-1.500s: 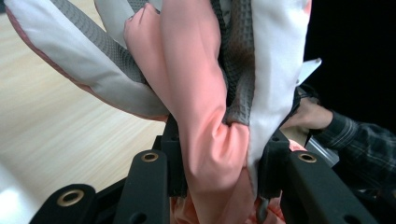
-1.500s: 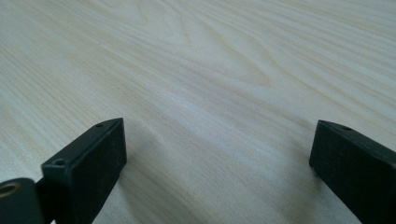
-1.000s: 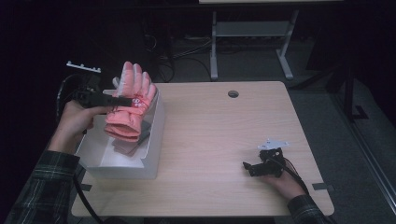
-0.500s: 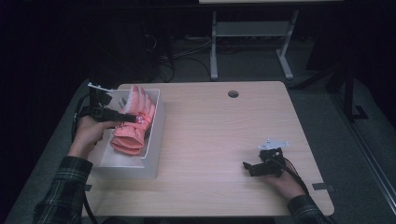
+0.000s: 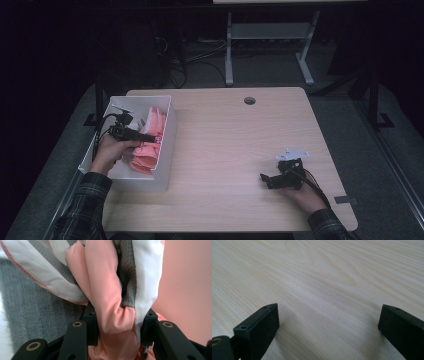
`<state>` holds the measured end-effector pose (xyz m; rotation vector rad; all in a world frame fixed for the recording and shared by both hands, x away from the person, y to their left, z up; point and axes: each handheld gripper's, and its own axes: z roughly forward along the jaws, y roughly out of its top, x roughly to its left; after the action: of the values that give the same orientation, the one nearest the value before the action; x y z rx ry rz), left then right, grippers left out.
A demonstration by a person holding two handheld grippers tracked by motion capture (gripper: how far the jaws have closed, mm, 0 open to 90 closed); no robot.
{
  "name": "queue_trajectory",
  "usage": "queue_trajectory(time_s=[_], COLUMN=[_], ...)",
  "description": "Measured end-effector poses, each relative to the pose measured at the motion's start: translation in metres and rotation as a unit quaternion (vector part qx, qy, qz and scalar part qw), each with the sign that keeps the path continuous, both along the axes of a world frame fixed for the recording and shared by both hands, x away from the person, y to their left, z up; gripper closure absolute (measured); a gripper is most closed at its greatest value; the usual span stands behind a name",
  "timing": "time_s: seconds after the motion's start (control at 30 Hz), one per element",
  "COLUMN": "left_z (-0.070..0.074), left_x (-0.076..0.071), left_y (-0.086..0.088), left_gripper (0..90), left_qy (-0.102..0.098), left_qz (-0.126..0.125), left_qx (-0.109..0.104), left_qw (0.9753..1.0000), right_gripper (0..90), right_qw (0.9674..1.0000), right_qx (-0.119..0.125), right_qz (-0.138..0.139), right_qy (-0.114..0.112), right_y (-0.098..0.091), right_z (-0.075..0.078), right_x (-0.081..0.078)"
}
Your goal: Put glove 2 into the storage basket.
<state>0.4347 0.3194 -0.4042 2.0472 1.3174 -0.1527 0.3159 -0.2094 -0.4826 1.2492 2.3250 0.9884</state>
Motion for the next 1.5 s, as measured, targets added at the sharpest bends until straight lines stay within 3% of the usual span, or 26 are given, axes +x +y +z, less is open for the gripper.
queue_trajectory(time_s=[0.13, 0.27, 0.47, 0.63, 0.9, 1.13, 1.5], left_z=[-0.003, 0.001, 0.019, 0.043, 0.087, 0.119, 0.124], left_x=[0.000, -0.002, -0.006, -0.010, -0.019, -0.031, -0.054], left_y=[0.000, 0.001, 0.000, 0.003, -0.004, -0.035, -0.113], left_gripper=[53.7, 37.4, 13.9, 13.2, 13.2, 13.2, 13.2], left_qy=[-0.004, -0.012, -0.046, -0.077, -0.126, -0.176, -0.220], left_qz=[0.000, 0.010, 0.016, 0.023, 0.006, -0.029, -0.087], left_qx=[-0.003, -0.001, 0.039, 0.037, 0.034, 0.020, 0.002], left_qw=[1.0000, 0.9999, 0.9980, 0.9961, 0.9914, 0.9838, 0.9716], right_gripper=[2.9, 2.9, 2.9, 2.9, 2.8, 2.9, 2.9], right_qw=[1.0000, 1.0000, 1.0000, 1.0000, 1.0000, 1.0000, 1.0000], right_qx=[0.000, 0.000, 0.000, 0.000, 0.000, 0.000, 0.000], right_qz=[0.000, 0.000, 0.000, 0.000, 0.000, 0.000, 0.000], right_qy=[0.000, 0.000, 0.000, 0.000, 0.000, 0.000, 0.000], right_y=[0.000, 0.000, 0.000, 0.000, 0.000, 0.000, 0.000], right_z=[0.000, 0.000, 0.000, 0.000, 0.000, 0.000, 0.000], right_x=[0.000, 0.000, 0.000, 0.000, 0.000, 0.000, 0.000])
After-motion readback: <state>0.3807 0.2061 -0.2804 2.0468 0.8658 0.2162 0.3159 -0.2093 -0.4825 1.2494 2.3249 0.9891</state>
